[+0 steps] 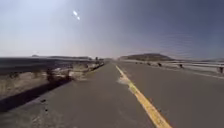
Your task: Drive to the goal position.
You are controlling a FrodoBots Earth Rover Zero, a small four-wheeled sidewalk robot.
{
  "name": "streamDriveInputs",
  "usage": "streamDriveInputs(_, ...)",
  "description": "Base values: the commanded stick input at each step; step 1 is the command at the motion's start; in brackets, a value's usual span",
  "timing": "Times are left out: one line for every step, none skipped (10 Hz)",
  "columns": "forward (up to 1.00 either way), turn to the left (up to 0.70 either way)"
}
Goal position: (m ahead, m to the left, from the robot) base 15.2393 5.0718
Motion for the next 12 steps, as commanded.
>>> streamDriveInputs(0.50,0.00)
streamDriveInputs(0.50,0.00)
streamDriveInputs(0.50,0.00)
streamDriveInputs(0.50,0.00)
streamDriveInputs(0.50,0.00)
streamDriveInputs(0.50,0.00)
streamDriveInputs(0.50,0.00)
streamDriveInputs(0.50,0.00)
streamDriveInputs(0.50,0.00)
streamDriveInputs(0.50,0.00)
streamDriveInputs(0.50,0.00)
streamDriveInputs(0.50,0.00)
